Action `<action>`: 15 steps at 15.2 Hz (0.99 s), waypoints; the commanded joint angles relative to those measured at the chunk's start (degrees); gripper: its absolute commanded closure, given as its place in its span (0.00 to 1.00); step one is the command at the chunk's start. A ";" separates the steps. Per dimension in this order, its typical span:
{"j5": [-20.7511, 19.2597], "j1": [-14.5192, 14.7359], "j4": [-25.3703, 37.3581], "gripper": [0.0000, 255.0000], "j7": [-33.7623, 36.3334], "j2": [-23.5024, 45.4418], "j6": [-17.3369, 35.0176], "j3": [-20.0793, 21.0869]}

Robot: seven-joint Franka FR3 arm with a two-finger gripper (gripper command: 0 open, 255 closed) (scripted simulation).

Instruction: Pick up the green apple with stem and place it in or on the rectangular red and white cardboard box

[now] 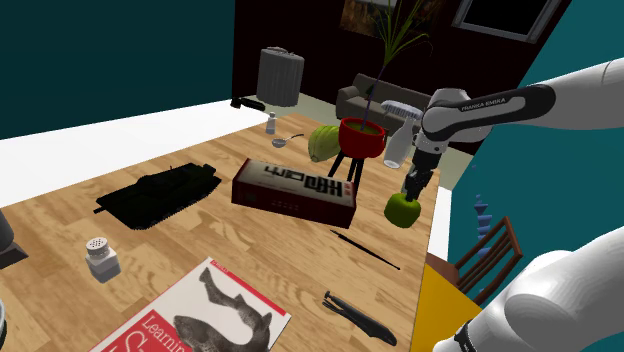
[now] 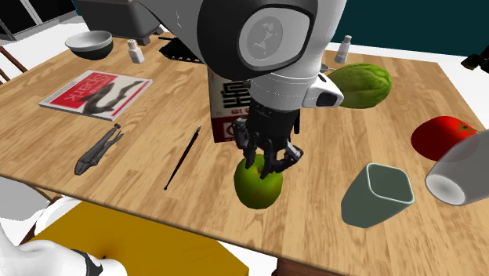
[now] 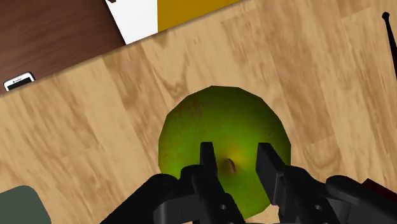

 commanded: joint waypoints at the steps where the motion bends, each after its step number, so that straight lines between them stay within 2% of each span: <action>1: 0.00 0.00 0.00 1.00 0.00 0.00 0.00 0.00; 8: 0.00 0.00 -0.01 1.00 0.00 0.00 0.01 0.00; 15: -0.22 -0.02 3.50 1.00 0.36 -2.35 -5.79 0.64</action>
